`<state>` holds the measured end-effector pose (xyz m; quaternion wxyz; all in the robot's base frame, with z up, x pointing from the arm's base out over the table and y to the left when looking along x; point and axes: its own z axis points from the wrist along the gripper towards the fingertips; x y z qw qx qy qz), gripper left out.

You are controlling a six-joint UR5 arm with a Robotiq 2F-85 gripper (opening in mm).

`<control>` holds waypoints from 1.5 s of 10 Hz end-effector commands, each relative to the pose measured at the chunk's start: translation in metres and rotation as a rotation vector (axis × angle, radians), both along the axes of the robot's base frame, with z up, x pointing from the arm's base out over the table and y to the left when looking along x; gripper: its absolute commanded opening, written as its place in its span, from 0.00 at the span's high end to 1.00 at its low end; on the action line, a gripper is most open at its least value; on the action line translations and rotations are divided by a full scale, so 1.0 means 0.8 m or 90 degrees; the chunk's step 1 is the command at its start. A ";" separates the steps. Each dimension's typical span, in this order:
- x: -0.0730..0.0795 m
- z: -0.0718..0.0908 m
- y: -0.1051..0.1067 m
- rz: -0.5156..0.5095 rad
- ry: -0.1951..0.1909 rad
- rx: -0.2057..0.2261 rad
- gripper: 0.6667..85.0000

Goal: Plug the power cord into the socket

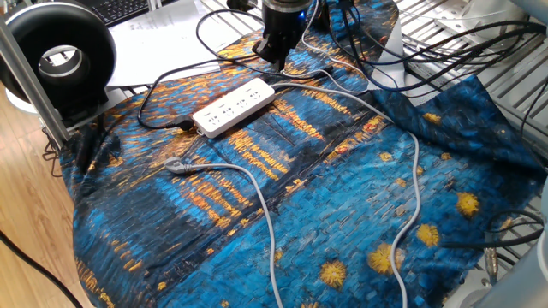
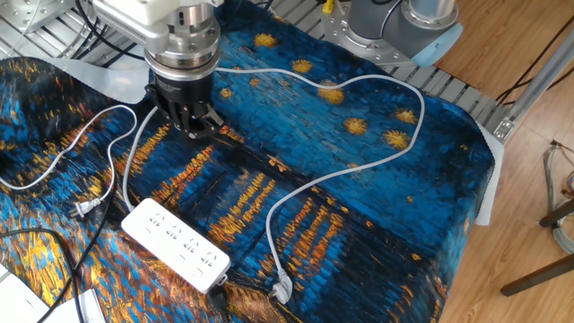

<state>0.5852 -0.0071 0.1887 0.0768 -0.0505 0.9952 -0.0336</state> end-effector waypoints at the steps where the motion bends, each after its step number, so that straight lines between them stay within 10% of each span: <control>1: -0.001 -0.005 0.005 -0.007 0.001 0.004 0.99; 7: -0.027 -0.018 0.013 0.023 0.049 0.003 0.99; 15: -0.030 -0.034 0.010 0.032 0.042 -0.014 0.99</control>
